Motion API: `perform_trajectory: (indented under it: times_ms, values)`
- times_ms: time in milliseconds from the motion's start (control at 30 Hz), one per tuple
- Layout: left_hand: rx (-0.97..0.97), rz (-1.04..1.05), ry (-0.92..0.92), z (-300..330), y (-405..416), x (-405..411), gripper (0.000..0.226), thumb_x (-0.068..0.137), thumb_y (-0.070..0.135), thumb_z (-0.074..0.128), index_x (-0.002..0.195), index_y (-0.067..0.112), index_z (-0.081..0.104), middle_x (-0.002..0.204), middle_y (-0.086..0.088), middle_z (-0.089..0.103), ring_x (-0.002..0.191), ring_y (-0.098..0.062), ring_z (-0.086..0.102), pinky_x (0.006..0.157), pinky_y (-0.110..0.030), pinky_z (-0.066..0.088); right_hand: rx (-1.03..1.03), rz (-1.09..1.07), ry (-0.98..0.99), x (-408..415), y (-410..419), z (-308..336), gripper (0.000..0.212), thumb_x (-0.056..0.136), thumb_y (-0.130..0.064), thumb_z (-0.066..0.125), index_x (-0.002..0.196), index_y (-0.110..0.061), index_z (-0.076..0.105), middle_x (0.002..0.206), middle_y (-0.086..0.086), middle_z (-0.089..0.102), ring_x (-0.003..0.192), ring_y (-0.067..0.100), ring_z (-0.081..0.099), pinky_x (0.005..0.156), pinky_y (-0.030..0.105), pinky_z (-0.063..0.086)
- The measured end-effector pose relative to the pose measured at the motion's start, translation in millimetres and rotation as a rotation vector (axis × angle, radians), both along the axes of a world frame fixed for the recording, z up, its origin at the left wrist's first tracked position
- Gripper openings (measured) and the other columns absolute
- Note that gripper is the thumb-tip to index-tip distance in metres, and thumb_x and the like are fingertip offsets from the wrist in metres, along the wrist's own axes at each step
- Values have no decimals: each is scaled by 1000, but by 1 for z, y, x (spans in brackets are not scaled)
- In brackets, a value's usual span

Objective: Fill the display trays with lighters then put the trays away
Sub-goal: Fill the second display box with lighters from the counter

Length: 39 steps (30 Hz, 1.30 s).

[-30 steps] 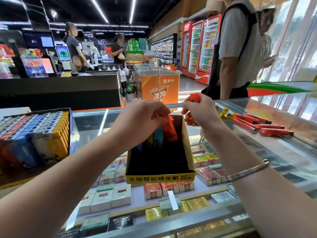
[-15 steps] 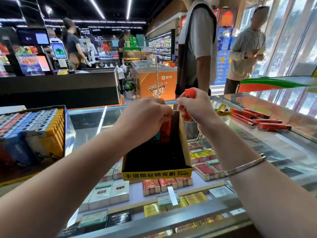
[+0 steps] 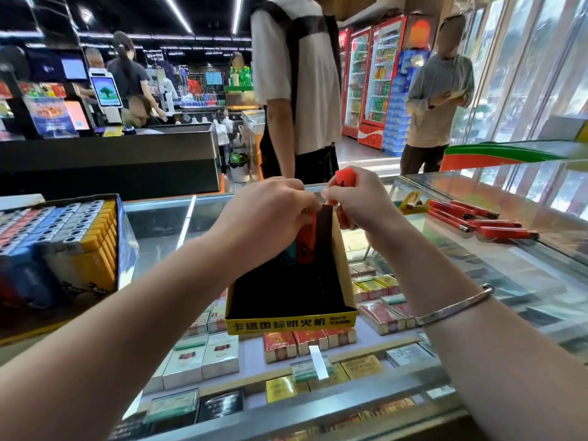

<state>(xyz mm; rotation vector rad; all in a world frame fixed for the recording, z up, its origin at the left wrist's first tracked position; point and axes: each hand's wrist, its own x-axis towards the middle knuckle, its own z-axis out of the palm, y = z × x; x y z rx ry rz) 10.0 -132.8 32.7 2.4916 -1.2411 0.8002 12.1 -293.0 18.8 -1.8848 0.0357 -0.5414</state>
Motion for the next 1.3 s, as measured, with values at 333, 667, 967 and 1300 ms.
perform_trajectory:
  times_ms: [333, 667, 967, 1300]
  values:
    - [-64, 22, -6, -14, -3, -4, 28, 86, 17, 61, 113, 22, 66, 109, 2, 64, 100, -21, 60, 78, -41, 53, 31, 10, 5, -1, 0, 1, 9, 81, -9, 61, 88, -10, 55, 79, 11, 53, 63, 18, 49, 50, 25, 38]
    - [-56, 56, -25, -18, 2, -6, 27, 89, 23, 57, 115, 24, 65, 108, 4, 58, 100, -17, 56, 74, -40, 53, 31, 4, -10, -2, 0, 2, 10, 85, -17, 61, 86, -10, 54, 76, 12, 53, 60, 16, 49, 50, 25, 39]
    - [-92, 30, -26, -20, 12, -7, 38, 89, 32, 56, 126, 27, 55, 114, 6, 60, 107, -14, 53, 75, -30, 48, 313, 21, -65, -8, -8, 16, 32, 80, -39, 68, 65, -17, 51, 59, 2, 48, 56, 18, 49, 51, 29, 40]
    - [-415, -76, 35, -14, 11, -15, 40, 77, 43, 66, 110, 22, 56, 92, 9, 67, 82, -9, 62, 67, -36, 54, 427, 521, -24, -13, 7, 16, 33, 59, -31, 76, 70, -10, 53, 51, 6, 54, 42, 16, 53, 40, 22, 43]
